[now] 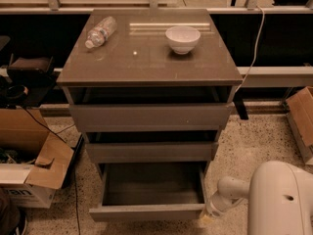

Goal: Close bottom drawer

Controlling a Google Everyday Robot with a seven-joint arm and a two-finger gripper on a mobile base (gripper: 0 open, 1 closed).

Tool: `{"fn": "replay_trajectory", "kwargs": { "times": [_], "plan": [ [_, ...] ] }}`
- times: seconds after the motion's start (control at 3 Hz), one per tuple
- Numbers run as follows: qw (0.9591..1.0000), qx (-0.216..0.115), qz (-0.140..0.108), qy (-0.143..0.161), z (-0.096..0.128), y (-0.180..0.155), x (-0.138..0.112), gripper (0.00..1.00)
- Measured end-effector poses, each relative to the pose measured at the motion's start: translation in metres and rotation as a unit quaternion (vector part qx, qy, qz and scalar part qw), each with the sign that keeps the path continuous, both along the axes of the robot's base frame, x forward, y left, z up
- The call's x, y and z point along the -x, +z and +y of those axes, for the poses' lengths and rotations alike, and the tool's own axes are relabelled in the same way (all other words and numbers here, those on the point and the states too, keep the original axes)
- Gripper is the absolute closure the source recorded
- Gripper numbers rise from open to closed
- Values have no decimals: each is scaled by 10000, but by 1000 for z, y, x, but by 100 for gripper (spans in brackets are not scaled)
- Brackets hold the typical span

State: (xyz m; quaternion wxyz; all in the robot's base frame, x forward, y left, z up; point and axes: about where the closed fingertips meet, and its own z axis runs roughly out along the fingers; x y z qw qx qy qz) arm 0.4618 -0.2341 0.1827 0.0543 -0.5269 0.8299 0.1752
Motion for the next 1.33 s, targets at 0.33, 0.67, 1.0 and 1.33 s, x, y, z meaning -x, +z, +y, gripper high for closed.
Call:
{"fn": "replay_trajectory", "kwargs": {
  "times": [0.33,0.67,1.0,1.33],
  "plan": [
    [9994,-158,-307,59,9,5,-24,100],
    [9979,-352,-534,120,16,7,-50,100],
    [9945,-685,-777,181,32,7,-82,100],
    [9942,-692,-809,122,31,5,-83,100]
  ]
}}
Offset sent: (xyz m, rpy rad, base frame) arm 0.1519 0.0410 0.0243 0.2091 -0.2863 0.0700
